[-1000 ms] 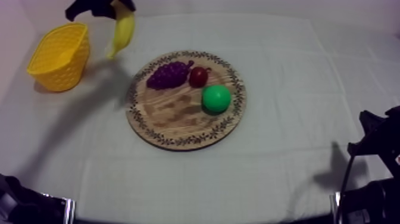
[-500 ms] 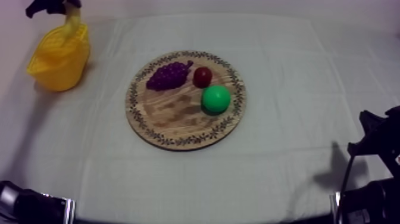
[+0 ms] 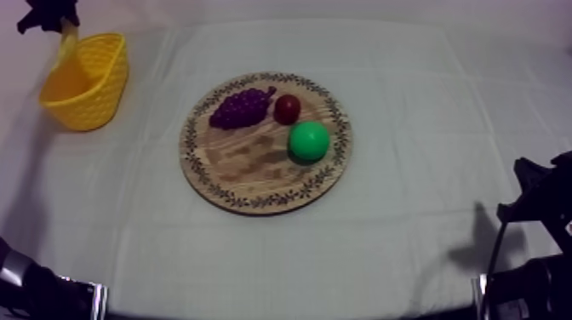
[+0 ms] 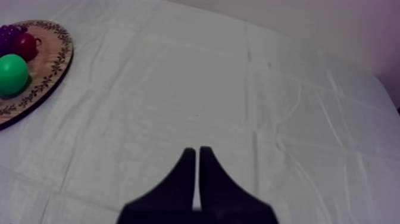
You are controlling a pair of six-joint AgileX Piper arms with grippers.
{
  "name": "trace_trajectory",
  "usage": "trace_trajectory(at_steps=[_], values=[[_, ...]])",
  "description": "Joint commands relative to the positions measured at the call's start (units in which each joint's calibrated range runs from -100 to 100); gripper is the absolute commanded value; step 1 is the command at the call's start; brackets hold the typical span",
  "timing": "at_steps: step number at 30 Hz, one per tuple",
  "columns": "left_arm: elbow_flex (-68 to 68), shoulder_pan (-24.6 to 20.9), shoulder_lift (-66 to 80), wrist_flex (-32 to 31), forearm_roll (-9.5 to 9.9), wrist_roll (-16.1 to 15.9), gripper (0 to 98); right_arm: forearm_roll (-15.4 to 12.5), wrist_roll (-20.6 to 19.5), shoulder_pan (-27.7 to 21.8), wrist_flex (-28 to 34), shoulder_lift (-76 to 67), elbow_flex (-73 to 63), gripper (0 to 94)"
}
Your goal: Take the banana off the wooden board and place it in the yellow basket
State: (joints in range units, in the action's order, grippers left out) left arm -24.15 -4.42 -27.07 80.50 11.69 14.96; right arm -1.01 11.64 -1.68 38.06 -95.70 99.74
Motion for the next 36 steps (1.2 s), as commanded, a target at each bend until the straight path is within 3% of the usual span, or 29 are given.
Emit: trace_trajectory(at_steps=[1,10,17,19,26,30,36], values=[[-3.90,-0.04,-5.28,0.08,0.29,-0.19,10.1,0.01,0.01,0.00,0.00,0.03,0.04,0.4],[-11.06,-0.60,-14.87,1.39,1.13,-0.72,10.6,0.01,0.01,0.00,0.00,0.03,0.04,0.4],[-8.58,-1.49,-17.30,0.71,1.12,-0.46,13.3,0.01,0.01,0.00,0.00,0.03,0.04,0.4],[-7.34,-1.62,-17.49,0.40,1.05,-0.27,19.2,0.01,0.01,0.00,0.00,0.03,0.04,0.4],[1.39,-2.09,-13.48,-3.17,0.82,1.58,55.4,0.01,0.01,0.00,0.00,0.03,0.04,0.4],[7.80,-2.27,-8.72,-5.76,0.66,2.09,61.6,0.01,0.01,0.00,0.00,0.03,0.04,0.4],[19.32,-1.28,1.96,-10.69,1.07,2.36,62.3,0.01,0.01,0.00,0.00,0.03,0.04,0.4]])
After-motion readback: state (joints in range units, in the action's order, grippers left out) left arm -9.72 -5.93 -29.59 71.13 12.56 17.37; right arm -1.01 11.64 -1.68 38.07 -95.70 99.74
